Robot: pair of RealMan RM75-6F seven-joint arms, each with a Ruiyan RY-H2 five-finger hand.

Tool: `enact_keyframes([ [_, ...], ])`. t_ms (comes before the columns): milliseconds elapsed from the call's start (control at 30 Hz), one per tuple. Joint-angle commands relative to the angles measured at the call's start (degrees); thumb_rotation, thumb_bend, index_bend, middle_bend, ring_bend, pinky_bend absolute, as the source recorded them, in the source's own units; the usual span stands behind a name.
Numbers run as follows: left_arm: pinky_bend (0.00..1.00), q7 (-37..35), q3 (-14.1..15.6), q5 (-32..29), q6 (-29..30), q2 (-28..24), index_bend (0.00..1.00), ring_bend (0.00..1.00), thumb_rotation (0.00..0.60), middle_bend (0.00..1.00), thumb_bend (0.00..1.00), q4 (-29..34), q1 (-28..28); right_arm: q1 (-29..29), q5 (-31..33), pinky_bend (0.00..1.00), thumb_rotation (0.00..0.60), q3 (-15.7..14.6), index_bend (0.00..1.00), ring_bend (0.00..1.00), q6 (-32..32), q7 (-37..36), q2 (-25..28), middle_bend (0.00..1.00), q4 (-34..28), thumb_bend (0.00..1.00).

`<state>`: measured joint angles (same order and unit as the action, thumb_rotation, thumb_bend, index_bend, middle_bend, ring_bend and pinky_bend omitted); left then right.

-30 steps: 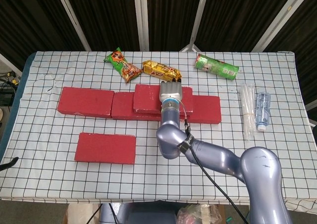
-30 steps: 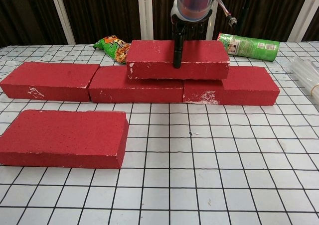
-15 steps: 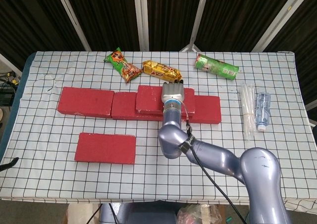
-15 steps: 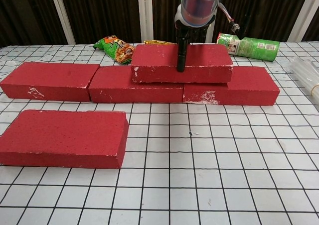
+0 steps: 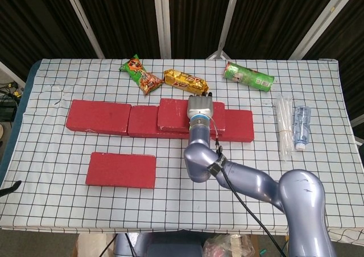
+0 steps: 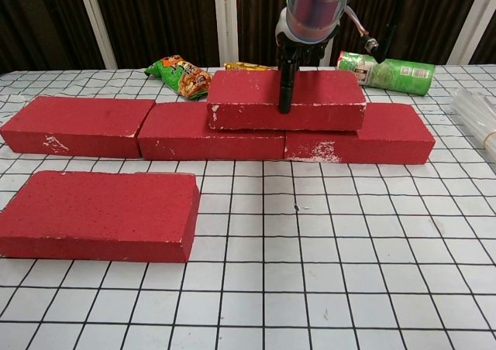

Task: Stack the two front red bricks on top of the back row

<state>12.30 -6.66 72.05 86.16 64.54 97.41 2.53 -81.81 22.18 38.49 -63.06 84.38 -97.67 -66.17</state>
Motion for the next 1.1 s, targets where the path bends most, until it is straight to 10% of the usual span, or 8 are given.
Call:
enact_keyframes([
  [33, 0.00, -0.06, 0.00, 0.03, 0.04, -0.02, 0.06, 0.00, 0.600, 0.00, 0.00, 0.01, -0.03, 0.12, -0.08, 0.00, 0.600, 0.13, 0.26, 0.06, -0.11, -0.09, 0.07, 0.24, -0.24, 0.13],
  [1100, 0.00, -0.42, 0.10, 0.36, 0.29, -0.13, 0.06, 0.00, 0.600, 0.00, 0.00, 0.07, -0.20, 1.56, 0.20, 0.00, 0.600, 0.16, 0.26, 0.06, 0.38, -0.64, 0.43, 0.24, -1.30, 0.13],
])
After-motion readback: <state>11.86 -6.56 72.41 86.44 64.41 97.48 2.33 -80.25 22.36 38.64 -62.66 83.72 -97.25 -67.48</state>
